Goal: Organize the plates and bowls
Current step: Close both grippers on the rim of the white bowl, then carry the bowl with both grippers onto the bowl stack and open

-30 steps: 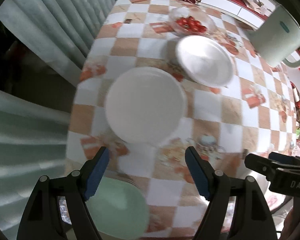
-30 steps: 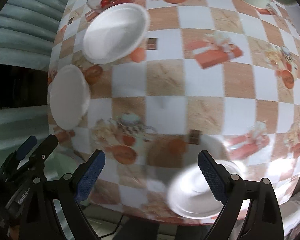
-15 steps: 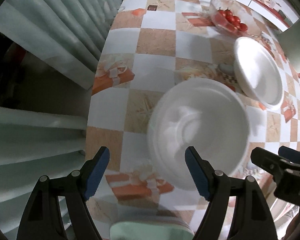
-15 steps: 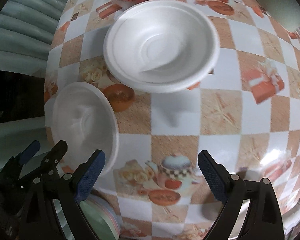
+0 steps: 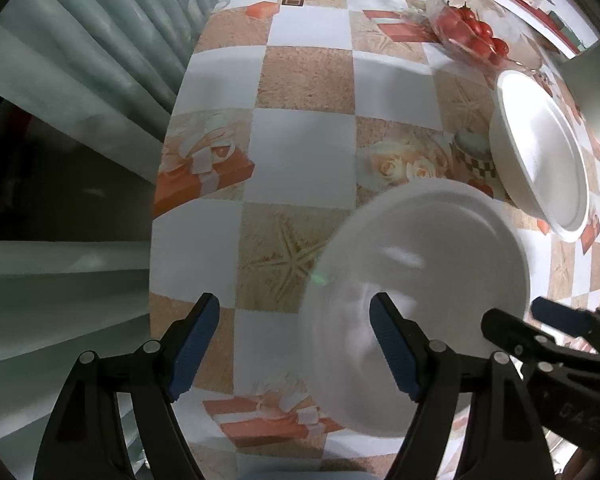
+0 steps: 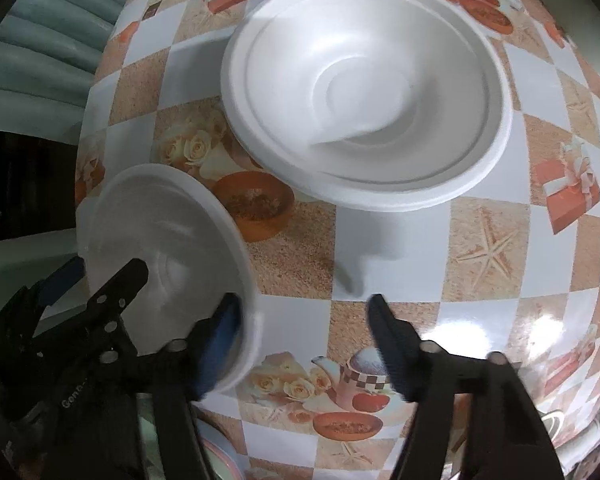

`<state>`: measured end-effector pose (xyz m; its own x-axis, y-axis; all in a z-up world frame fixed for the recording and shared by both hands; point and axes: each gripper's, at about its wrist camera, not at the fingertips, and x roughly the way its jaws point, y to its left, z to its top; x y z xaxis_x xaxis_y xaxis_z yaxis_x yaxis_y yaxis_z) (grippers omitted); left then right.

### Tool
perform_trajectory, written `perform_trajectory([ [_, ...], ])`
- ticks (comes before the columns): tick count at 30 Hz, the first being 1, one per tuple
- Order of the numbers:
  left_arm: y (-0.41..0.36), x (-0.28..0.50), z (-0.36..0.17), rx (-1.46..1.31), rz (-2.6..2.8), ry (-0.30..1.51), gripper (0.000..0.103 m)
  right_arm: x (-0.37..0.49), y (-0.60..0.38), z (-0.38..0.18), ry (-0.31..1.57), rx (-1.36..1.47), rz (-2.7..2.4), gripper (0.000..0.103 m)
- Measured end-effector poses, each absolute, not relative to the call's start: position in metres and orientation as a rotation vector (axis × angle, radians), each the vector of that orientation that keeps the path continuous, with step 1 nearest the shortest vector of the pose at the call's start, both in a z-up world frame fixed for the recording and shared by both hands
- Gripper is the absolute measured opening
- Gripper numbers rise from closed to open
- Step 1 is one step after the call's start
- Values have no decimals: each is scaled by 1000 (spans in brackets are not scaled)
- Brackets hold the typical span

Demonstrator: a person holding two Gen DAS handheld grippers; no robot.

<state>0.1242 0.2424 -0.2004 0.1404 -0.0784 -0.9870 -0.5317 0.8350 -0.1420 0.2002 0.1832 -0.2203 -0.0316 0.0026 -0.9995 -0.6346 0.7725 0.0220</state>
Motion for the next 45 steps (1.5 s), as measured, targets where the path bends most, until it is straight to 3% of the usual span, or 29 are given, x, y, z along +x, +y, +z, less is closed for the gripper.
perform_trajectory([
  [1,242,125,-202,-535,344,1410,66,200,183,-222,1539,-525,555,52],
  [6,235,132,-208,-567,278,1428,31,196,185,-221,1546,-499,628,32],
  [10,220,136,-205,-551,263,1431,29,191,183,-223,1554,-533,634,21],
  [28,61,176,-179,-439,115,1437,27,238,49,-216,1576,-523,472,21],
  [45,45,186,-144,-412,143,1397,27,273,-3,-182,1577,-442,514,21],
])
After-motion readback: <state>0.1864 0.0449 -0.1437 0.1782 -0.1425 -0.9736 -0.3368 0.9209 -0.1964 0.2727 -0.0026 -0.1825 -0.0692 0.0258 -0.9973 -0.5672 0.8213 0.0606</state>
